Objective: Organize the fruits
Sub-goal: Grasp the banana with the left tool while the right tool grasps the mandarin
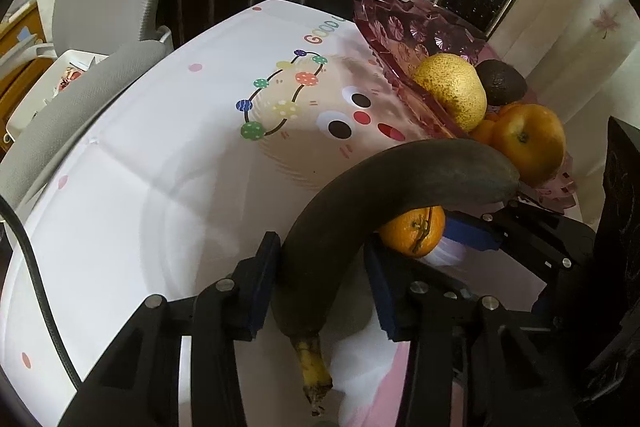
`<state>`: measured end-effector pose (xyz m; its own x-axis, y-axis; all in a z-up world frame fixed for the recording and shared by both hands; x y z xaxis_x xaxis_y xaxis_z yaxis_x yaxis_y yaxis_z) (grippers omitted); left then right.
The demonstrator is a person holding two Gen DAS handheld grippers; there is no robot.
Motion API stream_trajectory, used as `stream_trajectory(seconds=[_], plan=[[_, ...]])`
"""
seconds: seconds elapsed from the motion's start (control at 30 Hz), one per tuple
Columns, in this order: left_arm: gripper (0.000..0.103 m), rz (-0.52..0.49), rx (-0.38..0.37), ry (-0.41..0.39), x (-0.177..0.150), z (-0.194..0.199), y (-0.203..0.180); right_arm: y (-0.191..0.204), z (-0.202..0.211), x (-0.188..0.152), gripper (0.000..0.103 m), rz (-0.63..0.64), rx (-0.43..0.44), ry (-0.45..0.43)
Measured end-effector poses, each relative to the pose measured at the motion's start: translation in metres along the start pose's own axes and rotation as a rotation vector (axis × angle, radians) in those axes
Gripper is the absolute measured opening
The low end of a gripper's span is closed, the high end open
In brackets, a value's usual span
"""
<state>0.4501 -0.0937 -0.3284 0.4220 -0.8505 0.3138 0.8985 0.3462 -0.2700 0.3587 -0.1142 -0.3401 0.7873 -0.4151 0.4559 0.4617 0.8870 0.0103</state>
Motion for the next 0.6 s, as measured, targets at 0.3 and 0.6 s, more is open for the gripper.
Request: stream_trajectory(seconds=[0.3,0.6], plan=[[0.036,0.091,0.032,-0.043,-0.014,0.007,0.001,-0.001,0.004,-0.004,0.036,0.01,0.004,0.01],[0.029,0.234,0.06,-0.123,-0.05,0.022,-0.001,-0.001,0.018,-0.028,0.036,0.034,0.011,0.023]])
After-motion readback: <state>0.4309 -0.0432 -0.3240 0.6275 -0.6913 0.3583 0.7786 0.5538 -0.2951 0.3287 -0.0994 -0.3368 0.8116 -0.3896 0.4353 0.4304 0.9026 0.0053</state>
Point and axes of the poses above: each gripper's, at about its wrist camera, not at the fingertips, and z roughly against the way its jaws point, y to its left, x to its top, the point moved 6 cm from there along -z, roughly the way its jaws point, and after that the axes turned 11 degrees about y, right-handed, at the moved point
